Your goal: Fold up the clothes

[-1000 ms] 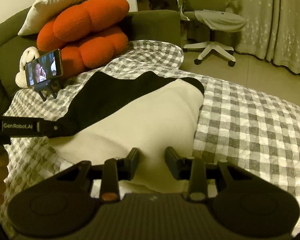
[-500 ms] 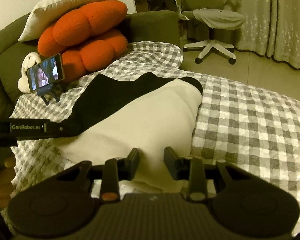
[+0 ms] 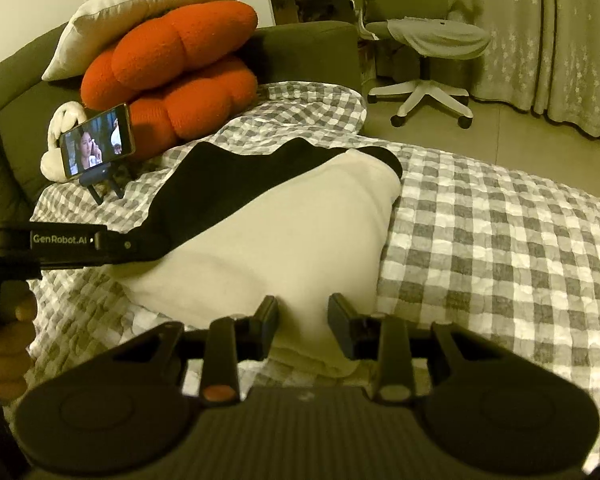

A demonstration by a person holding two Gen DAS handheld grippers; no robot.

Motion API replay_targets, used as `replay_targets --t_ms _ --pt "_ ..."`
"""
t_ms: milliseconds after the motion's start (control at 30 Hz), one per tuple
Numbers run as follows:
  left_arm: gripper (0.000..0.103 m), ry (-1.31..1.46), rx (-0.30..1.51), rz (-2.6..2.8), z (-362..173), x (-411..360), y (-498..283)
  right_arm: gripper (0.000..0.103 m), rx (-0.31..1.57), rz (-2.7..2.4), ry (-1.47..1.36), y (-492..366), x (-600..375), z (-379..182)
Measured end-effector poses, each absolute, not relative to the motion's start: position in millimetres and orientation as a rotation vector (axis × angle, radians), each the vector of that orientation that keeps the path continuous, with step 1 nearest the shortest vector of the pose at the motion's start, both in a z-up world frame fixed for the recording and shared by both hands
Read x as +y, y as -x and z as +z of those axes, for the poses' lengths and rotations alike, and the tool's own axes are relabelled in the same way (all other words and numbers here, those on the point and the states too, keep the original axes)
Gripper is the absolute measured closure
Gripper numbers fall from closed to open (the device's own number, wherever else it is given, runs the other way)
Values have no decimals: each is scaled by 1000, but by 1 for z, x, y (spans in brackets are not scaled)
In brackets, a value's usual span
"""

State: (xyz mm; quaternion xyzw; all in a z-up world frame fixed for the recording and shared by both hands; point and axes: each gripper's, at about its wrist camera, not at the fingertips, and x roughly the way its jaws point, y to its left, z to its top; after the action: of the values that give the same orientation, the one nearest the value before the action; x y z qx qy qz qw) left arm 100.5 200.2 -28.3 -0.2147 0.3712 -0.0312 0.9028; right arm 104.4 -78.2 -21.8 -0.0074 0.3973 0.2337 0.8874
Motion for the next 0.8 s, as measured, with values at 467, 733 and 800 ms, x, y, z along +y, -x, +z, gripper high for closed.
replay_targets --t_ms 467,733,800 --pt "68 368 742 -50 -27 190 -88 72 779 478 -19 -92 -84 -27" --pt "68 399 744 -58 -28 196 -89 72 782 478 -69 -91 -97 -15" --pt "68 418 747 -60 -28 198 -90 70 801 471 -111 -96 -104 -16"
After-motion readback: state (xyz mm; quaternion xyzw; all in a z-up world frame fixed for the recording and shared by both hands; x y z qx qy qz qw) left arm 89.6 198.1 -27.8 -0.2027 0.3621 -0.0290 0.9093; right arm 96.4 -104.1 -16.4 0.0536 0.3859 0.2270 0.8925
